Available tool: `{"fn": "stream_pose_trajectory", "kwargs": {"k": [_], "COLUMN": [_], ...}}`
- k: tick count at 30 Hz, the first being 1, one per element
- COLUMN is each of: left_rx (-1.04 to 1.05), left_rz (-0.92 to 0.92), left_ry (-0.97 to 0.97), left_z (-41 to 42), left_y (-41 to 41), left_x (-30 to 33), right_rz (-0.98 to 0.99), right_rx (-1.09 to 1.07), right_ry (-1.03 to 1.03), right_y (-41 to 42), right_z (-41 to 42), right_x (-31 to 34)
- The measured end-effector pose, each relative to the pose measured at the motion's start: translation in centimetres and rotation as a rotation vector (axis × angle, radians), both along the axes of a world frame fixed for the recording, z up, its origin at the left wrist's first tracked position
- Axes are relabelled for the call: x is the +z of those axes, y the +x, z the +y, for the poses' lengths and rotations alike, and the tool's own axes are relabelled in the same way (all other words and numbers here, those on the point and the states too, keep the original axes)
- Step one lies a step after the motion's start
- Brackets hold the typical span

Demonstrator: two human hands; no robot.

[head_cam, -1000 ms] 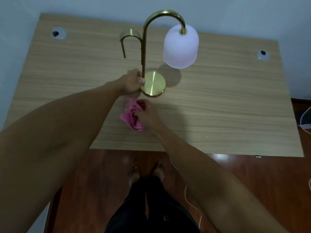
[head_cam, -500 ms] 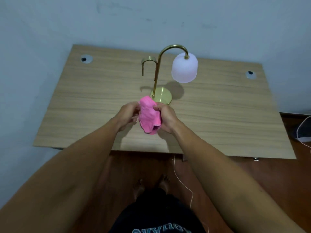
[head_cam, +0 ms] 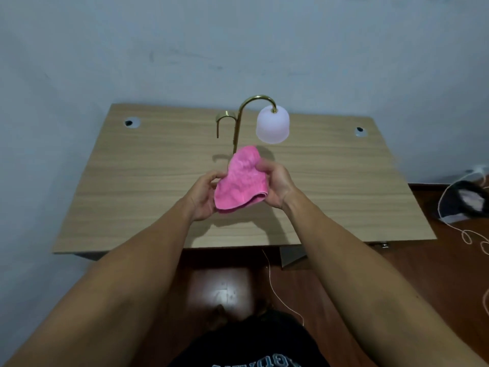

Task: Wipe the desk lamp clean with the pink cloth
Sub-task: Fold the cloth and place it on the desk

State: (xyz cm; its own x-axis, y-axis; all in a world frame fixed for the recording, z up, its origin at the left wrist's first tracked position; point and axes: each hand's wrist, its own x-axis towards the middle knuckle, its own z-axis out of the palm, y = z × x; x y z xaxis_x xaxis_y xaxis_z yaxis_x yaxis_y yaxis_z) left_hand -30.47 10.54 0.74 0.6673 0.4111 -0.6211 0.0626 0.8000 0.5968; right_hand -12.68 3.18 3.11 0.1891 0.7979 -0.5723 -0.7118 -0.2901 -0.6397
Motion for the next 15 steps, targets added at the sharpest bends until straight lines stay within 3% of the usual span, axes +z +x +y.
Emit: {"fn": "stream_pose_trajectory", "kwargs": {"k": [7, 10, 15], "left_rx": [0.053, 0.136, -0.004], "left_rz": [-0.062, 0.002, 0.103], "left_ry": [0.050, 0.153, 0.273], "left_z": [-1.0, -1.5, -3.1], "left_y": [3.6, 6.0, 11.1], "left_x": [0.3, 0.3, 0.2], "right_rz": [-0.068, -0.093, -0.169], "right_rx": [-0.083, -0.124, -0.199], "right_ry": [-0.031, -0.052, -0.105], "right_y": [4.2, 6.2, 10.6], "right_z": [-3.0, -4.1, -6.1], "right_x": [0.4, 0.0, -1.1]}}
